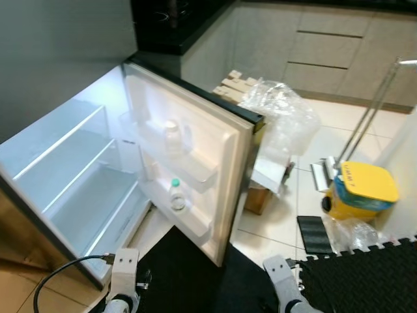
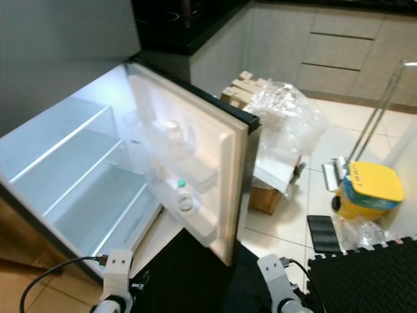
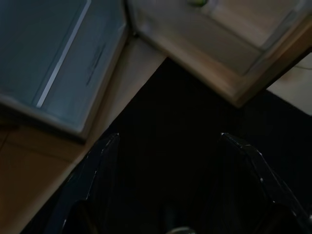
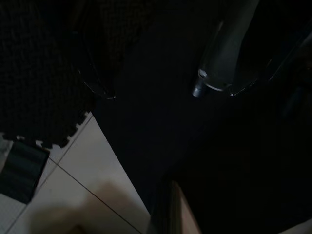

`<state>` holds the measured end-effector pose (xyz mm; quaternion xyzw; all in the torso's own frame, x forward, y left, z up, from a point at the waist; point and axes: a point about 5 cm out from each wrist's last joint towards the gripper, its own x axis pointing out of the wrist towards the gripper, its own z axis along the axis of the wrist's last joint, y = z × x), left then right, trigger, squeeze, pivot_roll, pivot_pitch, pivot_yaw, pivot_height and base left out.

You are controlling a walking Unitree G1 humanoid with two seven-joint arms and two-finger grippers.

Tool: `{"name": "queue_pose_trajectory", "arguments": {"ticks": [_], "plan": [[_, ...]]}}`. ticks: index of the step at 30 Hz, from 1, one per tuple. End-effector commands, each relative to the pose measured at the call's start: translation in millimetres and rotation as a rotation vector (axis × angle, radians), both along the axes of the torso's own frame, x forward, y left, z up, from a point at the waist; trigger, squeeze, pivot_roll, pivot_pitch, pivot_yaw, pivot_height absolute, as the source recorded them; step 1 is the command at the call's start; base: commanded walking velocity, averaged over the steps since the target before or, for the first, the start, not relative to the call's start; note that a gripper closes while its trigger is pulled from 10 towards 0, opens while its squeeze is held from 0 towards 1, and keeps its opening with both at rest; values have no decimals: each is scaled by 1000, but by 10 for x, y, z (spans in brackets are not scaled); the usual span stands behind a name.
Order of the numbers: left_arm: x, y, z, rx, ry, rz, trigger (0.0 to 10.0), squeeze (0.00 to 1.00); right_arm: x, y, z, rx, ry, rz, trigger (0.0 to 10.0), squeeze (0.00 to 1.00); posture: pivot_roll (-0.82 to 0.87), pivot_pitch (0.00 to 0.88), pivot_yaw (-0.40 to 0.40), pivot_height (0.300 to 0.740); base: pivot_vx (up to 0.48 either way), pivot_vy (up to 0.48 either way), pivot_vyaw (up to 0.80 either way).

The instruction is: Restocking fridge

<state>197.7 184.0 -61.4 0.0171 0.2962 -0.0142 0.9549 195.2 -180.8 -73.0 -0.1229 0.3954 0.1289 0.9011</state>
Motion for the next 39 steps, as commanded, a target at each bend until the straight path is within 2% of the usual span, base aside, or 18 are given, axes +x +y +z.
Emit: {"name": "queue_pose_trajectory", "arguments": {"ticks": [1,4,8,11,13,14,15,18,21,22,23,24,25,26,28,30,36,39], "plan": [[-58,61,-20,8,8,16,10000,0,6,53,3,26,-15,-16,10000,0,-82,82,2,719,0,0,0],[-51,85,0,10,-12,4,10000,0,43,57,26,31,-34,-30,10000,0,-83,84,10,719,0,0,0],[-4,104,49,22,-48,-39,10000,0,107,-57,80,9,-74,-68,10000,0,-84,85,12,719,0,0,0],[100,43,139,-18,-108,-139,10000,0,218,-340,197,-103,-155,-154,10000,0,-84,89,17,719,0,0,0],[195,-65,243,-45,-181,-259,10000,0,328,-577,331,-185,-231,-261,10000,0,-84,90,19,719,0,0,0],[195,-65,243,-45,-181,-259,10000,0,328,-577,331,-185,-231,-261,10000,0,-84,90,19,719,0,0,0],[279,-135,345,-66,-244,-341,10000,0,410,-733,439,-208,-274,-329,10000,0,-86,89,25,719,0,0,0],[441,-229,524,-145,-319,-426,10000,0,561,-882,616,-217,-347,-387,10000,0,-89,92,30,719,0,0,0],[515,-273,609,-161,-356,-445,10000,0,640,-898,693,-192,-380,-400,10000,0,-91,96,34,719,0,0,0],[587,-311,692,-165,-394,-451,10000,0,722,-874,751,-137,-396,-403,9216,0,-94,99,37,719,0,0,0],[587,-311,692,-165,-394,-451,10000,0,722,-874,751,-137,-396,-403,9216,0,-94,99,37,719,0,0,0],[662,-347,773,-166,-429,-452,10000,0,816,-829,817,-75,-416,-393,6078,0,-94,104,39,719,0,0,0],[745,-370,849,-153,-457,-442,10000,0,923,-760,894,-30,-438,-360,0,0,-94,103,41,719,0,0,0],[745,-370,849,-153,-457,-442,10000,0,923,-760,894,-30,-438,-360,0,0,-94,103,41,719,0,0,0],[869,-372,952,-116,-488,-410,10000,0,1100,-643,1037,1,-480,-296,0,0,-91,107,41,719,0,0,0],[946,-387,1056,-132,-524,-403,10000,0,1262,-558,1196,8,-527,-252,0,0,-88,105,40,719,0,0,0],[984,-445,1226,-167,-578,-466,10000,0,1544,-482,1545,-13,-611,-201,0,0,-70,113,32,719,0,0,0],[984,-453,1250,-161,-585,-477,10000,0,1614,-492,1652,-39,-635,-206,0,0,-67,114,29,719,0,0,0]]}}
